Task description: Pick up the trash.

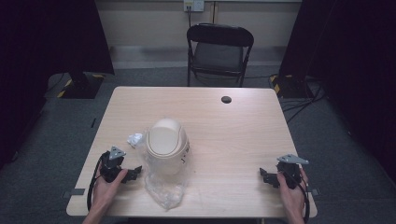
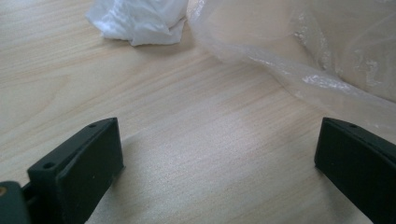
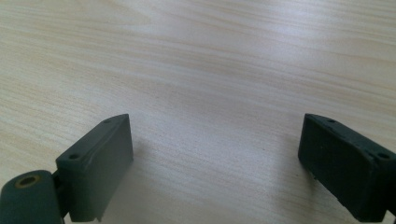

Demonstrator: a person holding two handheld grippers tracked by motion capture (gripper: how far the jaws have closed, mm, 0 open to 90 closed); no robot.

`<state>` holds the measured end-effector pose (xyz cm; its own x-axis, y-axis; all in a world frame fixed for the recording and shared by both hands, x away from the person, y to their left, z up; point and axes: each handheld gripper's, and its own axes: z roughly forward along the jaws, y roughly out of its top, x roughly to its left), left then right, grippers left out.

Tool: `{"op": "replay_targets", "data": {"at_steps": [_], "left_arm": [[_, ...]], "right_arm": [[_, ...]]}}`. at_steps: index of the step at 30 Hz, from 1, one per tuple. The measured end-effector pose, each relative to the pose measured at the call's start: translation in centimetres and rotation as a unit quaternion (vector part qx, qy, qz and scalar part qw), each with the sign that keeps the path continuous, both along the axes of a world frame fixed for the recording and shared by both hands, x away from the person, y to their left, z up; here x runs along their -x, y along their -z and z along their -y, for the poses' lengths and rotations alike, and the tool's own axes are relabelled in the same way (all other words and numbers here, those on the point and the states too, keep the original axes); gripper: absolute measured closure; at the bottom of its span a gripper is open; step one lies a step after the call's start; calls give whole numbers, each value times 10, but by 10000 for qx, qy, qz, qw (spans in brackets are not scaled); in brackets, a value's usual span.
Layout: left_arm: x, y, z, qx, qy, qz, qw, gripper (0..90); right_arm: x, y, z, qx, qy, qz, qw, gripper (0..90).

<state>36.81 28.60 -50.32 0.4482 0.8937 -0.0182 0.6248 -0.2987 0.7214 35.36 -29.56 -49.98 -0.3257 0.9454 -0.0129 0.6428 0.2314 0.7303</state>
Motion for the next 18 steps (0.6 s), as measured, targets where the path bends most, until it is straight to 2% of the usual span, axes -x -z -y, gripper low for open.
{"op": "replay_targets", "data": {"at_steps": [5,6,8,9,11,18], "left_arm": [[0,-1,-2,-50,23,-3,10000,36],[1,-2,-4,-40,-20,1,10000,59],[2,-5,-7,32,-176,24,9998,167],[2,-5,-7,32,-176,24,9998,178],[3,-5,-10,194,-144,-61,9997,155],[8,-11,-11,320,21,-72,9995,175]], "right_arm": [[0,0,0,-2,4,-1,10000,94],[0,0,0,1,4,1,10000,94],[0,0,0,-2,15,-4,10000,94],[0,0,0,-2,15,-4,10000,94],[0,0,0,-1,15,-3,10000,94],[0,0,0,-1,15,-3,10000,93]]}}
